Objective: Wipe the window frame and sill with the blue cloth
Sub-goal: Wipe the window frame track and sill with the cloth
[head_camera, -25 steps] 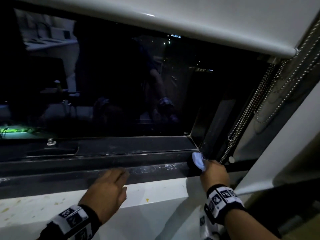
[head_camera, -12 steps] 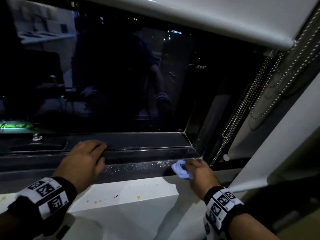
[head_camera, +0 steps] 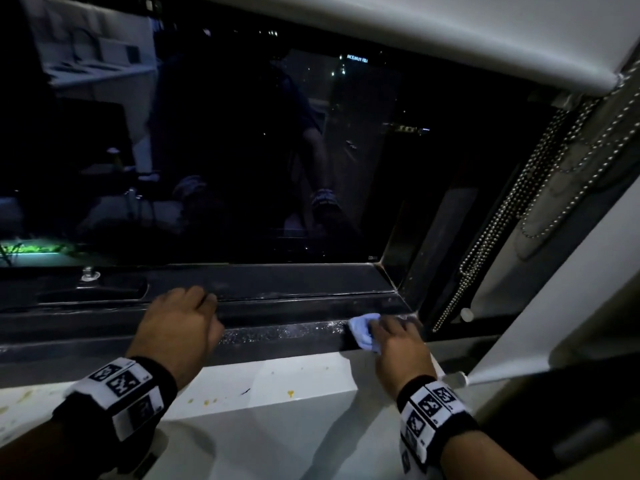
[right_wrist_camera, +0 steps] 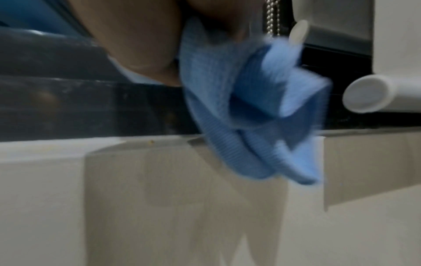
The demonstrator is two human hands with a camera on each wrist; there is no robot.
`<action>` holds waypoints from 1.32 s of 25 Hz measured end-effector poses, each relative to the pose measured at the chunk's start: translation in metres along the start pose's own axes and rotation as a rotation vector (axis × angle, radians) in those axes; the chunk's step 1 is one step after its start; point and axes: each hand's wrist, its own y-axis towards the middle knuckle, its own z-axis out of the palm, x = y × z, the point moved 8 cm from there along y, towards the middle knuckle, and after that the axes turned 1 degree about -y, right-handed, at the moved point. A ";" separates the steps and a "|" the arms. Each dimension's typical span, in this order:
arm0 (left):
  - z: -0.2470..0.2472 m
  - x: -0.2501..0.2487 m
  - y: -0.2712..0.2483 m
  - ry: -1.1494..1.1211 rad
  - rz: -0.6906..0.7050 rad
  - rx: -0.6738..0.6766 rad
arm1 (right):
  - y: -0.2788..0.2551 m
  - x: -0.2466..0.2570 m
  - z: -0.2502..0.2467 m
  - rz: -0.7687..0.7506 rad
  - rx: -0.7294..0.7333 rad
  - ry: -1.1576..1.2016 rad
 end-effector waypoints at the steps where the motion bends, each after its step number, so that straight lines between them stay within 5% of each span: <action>1: -0.002 -0.001 -0.001 0.004 -0.001 0.008 | -0.001 -0.005 0.001 -0.022 0.001 0.015; 8: -0.001 -0.002 -0.004 0.006 -0.032 0.062 | 0.004 0.019 -0.009 0.203 0.009 0.072; 11: -0.006 -0.009 0.000 -0.028 -0.024 0.054 | -0.005 0.052 -0.010 0.034 -0.012 0.099; 14: -0.004 -0.020 -0.001 -0.042 0.033 0.050 | -0.005 0.027 -0.016 -0.055 -0.143 0.238; 19: -0.005 -0.023 -0.002 -0.009 0.051 0.007 | 0.004 0.014 -0.008 0.197 -0.014 0.177; 23: -0.005 -0.024 -0.001 0.001 0.038 0.018 | -0.005 0.074 -0.001 0.007 -0.065 0.135; 26: -0.004 -0.023 -0.002 -0.019 0.046 0.051 | -0.009 0.072 -0.014 -0.183 -0.125 0.334; 31: -0.004 -0.023 -0.001 -0.050 0.024 0.112 | 0.004 0.031 -0.023 0.195 -0.117 0.267; 33: -0.002 -0.020 0.000 -0.052 0.018 0.119 | -0.005 0.071 -0.021 0.086 -0.113 0.266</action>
